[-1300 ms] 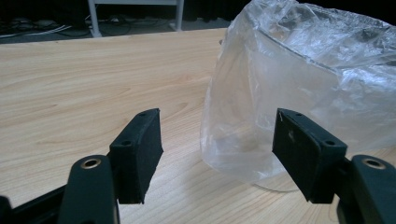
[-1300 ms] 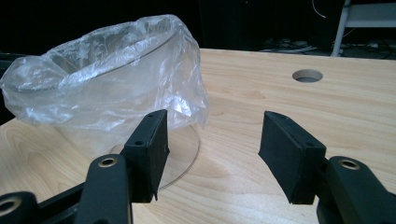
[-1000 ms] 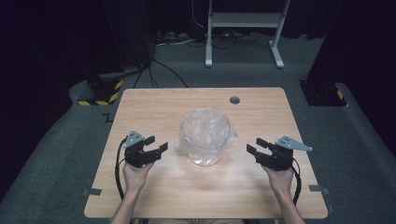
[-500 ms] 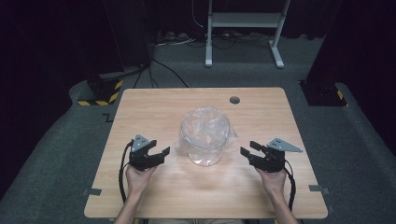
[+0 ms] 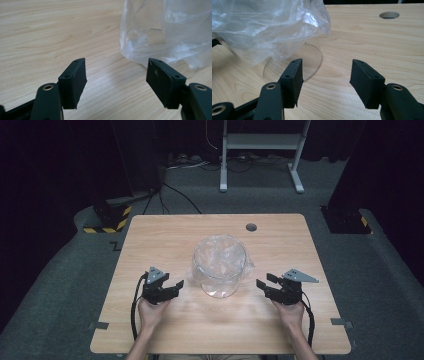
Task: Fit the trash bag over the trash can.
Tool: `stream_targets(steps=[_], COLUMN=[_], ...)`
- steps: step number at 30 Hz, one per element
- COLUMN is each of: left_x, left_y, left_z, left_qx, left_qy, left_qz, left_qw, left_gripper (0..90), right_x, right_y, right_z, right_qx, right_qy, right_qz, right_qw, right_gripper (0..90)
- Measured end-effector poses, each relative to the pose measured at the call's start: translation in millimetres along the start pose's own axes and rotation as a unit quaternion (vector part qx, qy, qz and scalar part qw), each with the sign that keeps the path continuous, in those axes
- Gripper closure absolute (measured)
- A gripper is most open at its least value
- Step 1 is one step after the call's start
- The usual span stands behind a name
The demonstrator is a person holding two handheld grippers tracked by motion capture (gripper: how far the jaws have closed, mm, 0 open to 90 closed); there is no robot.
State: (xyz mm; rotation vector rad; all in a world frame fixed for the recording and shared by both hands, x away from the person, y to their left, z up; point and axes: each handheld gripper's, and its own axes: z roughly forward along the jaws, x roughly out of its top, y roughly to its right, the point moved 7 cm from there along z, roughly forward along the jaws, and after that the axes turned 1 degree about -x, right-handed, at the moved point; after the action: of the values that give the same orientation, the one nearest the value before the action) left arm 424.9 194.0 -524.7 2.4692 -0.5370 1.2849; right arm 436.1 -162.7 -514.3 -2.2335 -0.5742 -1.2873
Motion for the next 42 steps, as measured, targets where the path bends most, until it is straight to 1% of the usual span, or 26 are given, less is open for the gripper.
stream_targets(steps=[9, 10, 12, 17, 20, 22, 25, 28, 33, 34, 36, 39, 42], left_x=[-4.1, -4.4, -4.5, -7.0, -8.0, -8.6, -9.9, -10.8, -11.7, -11.9, -12.8, -14.5, -15.9], left_y=[-3.3, -3.0, -3.9, -5.5, -6.7, -7.7, -9.3, -11.9, -14.3, -14.7, -15.0, -15.2, -16.6], left_z=[8.6, 9.9, 11.5, 17.0, 20.1, 22.4, 24.6, 26.3, 29.2, 29.8, 31.6, 33.9, 35.9], left_qx=[0.004, -0.003, -0.005, 0.0, 0.005, 0.007, 0.007, 0.012, 0.018, 0.02, 0.022, 0.025, 0.031], left_qy=[-0.013, -0.013, -0.012, -0.021, -0.026, -0.026, -0.03, -0.03, -0.031, -0.032, -0.035, -0.04, -0.044], left_qz=[-0.006, -0.014, -0.02, -0.021, -0.021, -0.024, -0.028, -0.035, -0.038, -0.036, -0.036, -0.034, -0.031], left_qw=[0.9999, 0.9998, 0.9997, 0.9996, 0.9994, 0.9993, 0.9992, 0.9989, 0.9986, 0.9986, 0.9985, 0.9983, 0.9981], left_gripper=[31.7, 31.6, 31.6, 31.6, 31.7, 31.7, 31.7, 31.8, 31.9, 31.9, 31.9, 31.8, 31.8], right_x=[-5.3, -5.9, -7.6, -9.8, -12.0, -13.6, -16.0, -17.0, -18.6, -19.1, -20.0, -22.6, -24.5], right_y=[7.6, 8.3, 10.3, 14.7, 18.1, 20.8, 25.8, 29.4, 33.6, 34.2, 36.4, 40.7, 44.0], right_z=[7.0, 7.8, 10.1, 13.6, 15.5, 17.1, 19.2, 20.3, 21.8, 22.1, 23.2, 25.2, 26.1], right_qx=[-0.014, -0.015, -0.02, -0.029, -0.035, -0.042, -0.058, -0.067, -0.079, -0.081, -0.086, -0.1, -0.105], right_qy=[-0.017, -0.018, -0.024, -0.032, -0.04, -0.045, -0.051, -0.054, -0.061, -0.063, -0.066, -0.076, -0.081], right_qz=[-0.001, -0.001, -0.005, -0.01, -0.01, -0.011, -0.018, -0.021, -0.024, -0.022, -0.026, -0.033, -0.032], right_qw=[0.9998, 0.9997, 0.9995, 0.999, 0.9985, 0.9981, 0.9968, 0.9961, 0.9948, 0.9945, 0.9938, 0.9915, 0.9907], right_gripper=[43.2, 43.2, 43.2, 43.2, 43.2, 43.2, 43.2, 43.2, 43.2, 43.3, 43.2, 43.0, 42.7])
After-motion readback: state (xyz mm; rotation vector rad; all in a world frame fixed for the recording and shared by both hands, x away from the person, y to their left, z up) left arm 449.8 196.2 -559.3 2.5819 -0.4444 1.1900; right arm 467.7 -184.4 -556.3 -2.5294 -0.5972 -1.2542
